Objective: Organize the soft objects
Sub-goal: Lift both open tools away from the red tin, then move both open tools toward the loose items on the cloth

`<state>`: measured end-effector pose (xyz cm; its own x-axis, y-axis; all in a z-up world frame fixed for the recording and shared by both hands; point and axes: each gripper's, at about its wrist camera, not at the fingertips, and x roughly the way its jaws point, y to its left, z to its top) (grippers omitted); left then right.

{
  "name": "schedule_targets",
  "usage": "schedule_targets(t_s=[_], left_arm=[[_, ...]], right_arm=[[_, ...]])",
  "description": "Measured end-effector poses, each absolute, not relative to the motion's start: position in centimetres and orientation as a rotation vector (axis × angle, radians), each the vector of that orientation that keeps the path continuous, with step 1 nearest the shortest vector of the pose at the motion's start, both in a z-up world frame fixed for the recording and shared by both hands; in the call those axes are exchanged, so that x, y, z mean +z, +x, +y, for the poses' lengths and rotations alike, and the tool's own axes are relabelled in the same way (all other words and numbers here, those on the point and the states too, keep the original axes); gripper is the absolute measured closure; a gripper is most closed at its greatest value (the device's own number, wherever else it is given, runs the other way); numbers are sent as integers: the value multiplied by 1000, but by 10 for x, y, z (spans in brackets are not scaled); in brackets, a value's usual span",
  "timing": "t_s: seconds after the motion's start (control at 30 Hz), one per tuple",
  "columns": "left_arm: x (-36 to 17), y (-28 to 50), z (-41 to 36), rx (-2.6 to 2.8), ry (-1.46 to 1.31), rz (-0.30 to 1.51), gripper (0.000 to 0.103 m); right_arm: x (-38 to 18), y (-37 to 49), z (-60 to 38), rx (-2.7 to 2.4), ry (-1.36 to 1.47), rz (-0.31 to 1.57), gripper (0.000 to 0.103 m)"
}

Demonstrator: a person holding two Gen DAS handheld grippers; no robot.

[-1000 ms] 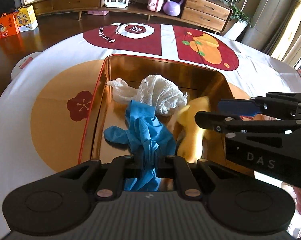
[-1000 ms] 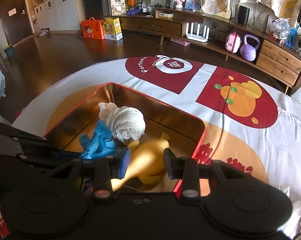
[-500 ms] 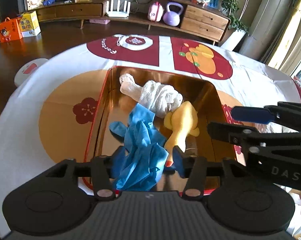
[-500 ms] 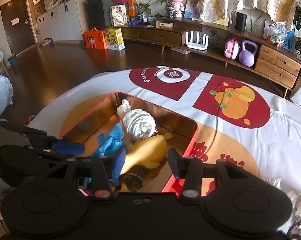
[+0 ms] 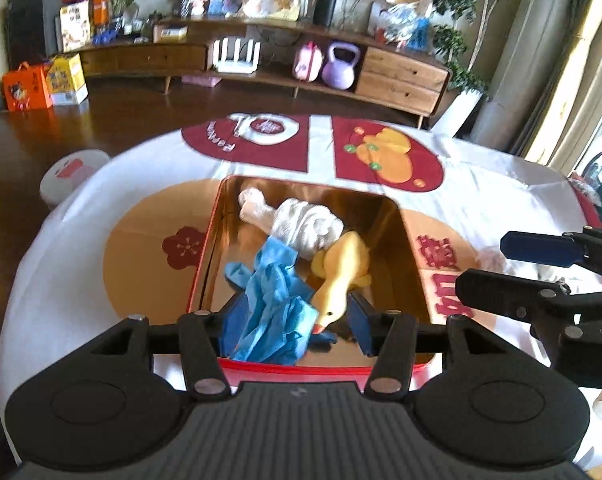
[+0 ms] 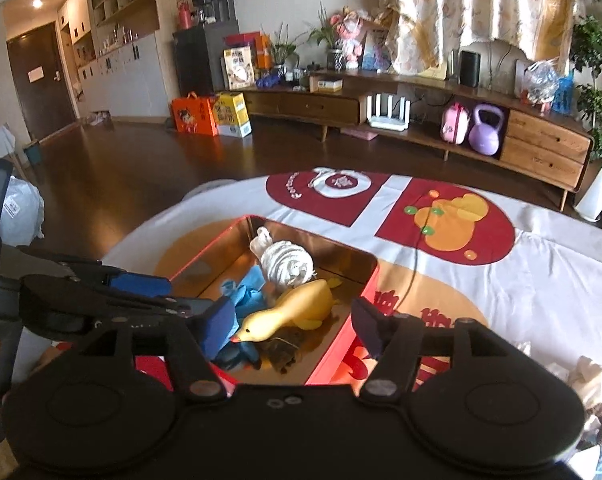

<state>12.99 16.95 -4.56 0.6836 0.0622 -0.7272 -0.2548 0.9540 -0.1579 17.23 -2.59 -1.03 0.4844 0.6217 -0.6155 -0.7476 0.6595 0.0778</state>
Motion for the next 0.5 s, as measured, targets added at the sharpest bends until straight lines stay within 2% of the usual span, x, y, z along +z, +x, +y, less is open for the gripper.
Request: schedule_targets(t_s=[0.1,0.17,0.23,0.5], left_arm=[[-37,123,161,155,-241,771,49],[-31,117,154,146,-229,746,40],[-25,111,149,140,-223,717,37],[-8,96,127,98,-220,669,37]], right_arm=[[-4,165,-35,834,-202,630,34],[-1,161,-42,820,-197,614,32],[1,159,-48,814,-186,609,30],[7,149,-80,779,-136,590,19]])
